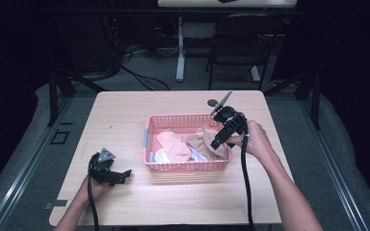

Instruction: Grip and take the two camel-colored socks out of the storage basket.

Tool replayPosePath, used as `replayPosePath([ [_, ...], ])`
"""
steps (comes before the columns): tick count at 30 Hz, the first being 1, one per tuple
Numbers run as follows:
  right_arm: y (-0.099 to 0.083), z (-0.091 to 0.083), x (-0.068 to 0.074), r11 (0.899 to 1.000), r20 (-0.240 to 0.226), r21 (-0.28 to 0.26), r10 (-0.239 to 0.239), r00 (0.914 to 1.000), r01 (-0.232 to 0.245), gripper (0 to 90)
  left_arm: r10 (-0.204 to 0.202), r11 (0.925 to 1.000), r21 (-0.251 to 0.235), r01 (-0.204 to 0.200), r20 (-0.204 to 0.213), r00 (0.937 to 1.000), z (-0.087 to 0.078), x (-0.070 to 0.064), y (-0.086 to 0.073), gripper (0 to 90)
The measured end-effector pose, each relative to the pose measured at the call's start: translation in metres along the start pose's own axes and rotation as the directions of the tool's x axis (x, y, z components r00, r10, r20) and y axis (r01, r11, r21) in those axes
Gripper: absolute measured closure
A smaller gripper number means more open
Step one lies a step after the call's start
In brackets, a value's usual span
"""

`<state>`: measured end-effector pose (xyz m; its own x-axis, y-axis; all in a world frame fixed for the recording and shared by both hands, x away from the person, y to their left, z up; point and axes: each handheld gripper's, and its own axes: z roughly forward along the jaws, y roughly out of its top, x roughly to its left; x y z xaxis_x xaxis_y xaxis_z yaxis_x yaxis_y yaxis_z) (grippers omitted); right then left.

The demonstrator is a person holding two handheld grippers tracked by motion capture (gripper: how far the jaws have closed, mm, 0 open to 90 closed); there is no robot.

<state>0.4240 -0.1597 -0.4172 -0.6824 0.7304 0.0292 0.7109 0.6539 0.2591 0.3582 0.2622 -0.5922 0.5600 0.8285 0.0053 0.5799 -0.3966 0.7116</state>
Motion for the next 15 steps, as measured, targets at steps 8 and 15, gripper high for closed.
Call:
replayPosePath([
  [8,0.017,0.020,0.002,1.000,-0.038,0.019,-0.010,0.9992,0.011,7.0,0.000,1.0000,0.000,0.000,0.000,1.0000,0.000,0.000,0.000,0.0],
  [15,0.027,0.047,0.001,0.997,-0.033,0.075,-0.003,0.9994,0.006,10.6,0.000,1.0000,0.000,0.000,0.000,1.0000,0.000,0.000,0.000,0.0],
])
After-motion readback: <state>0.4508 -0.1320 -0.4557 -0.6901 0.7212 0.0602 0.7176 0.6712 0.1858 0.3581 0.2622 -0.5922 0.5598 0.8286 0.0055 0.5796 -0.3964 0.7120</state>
